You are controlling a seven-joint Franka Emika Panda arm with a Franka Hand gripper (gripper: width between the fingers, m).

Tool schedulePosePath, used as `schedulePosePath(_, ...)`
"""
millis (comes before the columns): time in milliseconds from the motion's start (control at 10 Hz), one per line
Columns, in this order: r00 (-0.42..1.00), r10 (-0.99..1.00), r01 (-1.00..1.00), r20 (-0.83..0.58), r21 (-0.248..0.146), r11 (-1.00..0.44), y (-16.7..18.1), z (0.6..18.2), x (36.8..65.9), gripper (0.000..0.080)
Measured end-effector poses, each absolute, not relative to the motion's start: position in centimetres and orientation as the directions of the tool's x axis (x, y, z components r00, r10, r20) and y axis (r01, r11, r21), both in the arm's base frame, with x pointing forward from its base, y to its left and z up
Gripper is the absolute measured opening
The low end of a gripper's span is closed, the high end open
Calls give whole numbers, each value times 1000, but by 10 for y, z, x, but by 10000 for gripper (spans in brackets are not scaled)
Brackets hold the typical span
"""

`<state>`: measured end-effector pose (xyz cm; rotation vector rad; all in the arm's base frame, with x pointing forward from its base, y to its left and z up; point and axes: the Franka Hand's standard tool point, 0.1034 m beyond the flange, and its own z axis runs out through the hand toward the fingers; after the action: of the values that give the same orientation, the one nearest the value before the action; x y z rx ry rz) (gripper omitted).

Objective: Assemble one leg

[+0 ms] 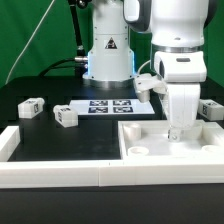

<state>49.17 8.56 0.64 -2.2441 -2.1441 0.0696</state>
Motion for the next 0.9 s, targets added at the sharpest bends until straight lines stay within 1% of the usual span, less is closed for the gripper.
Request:
schedulePosePath(200, 49, 999, 997, -7, -57, -49, 86, 7, 492, 648)
schedulePosePath(400, 81, 997, 996, -17, -33, -82, 95, 31, 492, 649)
schedulePosePath(600, 134, 991, 991, -28, 3, -134, 107, 61, 488, 649)
schedulePosePath(700, 155, 987, 988, -27, 13, -155, 111, 68, 485, 649)
schedulePosePath(900, 169, 985, 986, -29, 5, -169, 108, 64, 484, 649)
